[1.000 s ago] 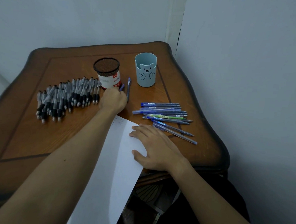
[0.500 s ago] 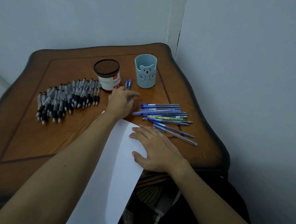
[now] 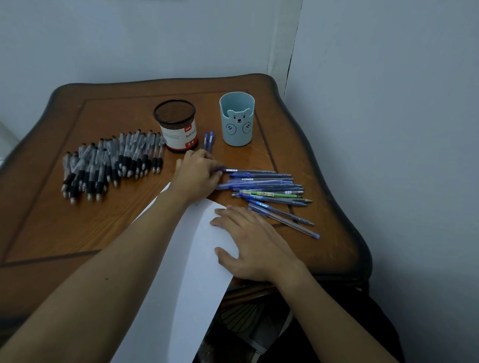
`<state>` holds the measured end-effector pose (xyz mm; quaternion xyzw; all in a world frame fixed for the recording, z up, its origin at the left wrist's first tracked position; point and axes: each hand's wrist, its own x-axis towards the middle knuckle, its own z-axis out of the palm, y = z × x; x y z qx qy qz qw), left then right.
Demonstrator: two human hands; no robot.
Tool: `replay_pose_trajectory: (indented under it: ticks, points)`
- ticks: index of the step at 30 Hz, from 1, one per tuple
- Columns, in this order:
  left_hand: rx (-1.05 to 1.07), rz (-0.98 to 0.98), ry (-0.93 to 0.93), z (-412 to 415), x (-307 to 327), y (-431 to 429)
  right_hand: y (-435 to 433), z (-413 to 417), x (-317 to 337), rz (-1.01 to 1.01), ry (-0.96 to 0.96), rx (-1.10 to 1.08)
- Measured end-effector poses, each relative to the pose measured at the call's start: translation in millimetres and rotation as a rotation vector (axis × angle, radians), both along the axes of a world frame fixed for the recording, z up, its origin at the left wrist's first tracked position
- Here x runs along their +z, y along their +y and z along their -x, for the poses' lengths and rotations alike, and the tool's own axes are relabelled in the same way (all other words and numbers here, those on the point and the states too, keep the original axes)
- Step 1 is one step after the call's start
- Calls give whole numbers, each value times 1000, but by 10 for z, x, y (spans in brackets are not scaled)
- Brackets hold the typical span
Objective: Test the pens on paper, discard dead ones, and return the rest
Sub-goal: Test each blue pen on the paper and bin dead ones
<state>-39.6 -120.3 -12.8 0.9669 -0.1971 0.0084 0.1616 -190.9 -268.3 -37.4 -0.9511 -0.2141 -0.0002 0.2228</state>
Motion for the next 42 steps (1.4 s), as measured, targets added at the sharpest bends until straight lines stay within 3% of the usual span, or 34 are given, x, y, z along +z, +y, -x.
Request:
replay_pose_trajectory:
  ticks: [4, 7, 14, 19, 23, 26, 32, 36, 40, 42]
  points:
    - [40, -6, 1, 10, 9, -25, -14, -8, 6, 5, 2, 4]
    - [77, 120, -26, 24, 10, -23, -11, 2, 20, -4, 2, 6]
    - [251, 842, -129, 222, 101, 97, -7, 6, 25, -25, 16, -1]
    - [526, 1605, 72, 261, 272, 190, -8, -1, 10, -10, 15, -4]
    - [497, 1838, 236, 280, 285, 356, -7, -4, -1, -17, 12, -5]
    - [437, 1894, 342, 322, 316, 438, -7, -2, -5, -18, 10, -5]
    - [365, 1885, 298, 383, 355, 446, -10, -14, -20, -12, 12, -8]
    - [391, 1628, 220, 360, 270, 393, -8, -15, -18, -13, 23, -7]
    - [338, 1701, 321, 369, 189, 361, -9, -8, -8, -11, 35, -2]
    - [296, 1613, 328, 360, 121, 363, -9, -3, 0, -6, 39, 1]
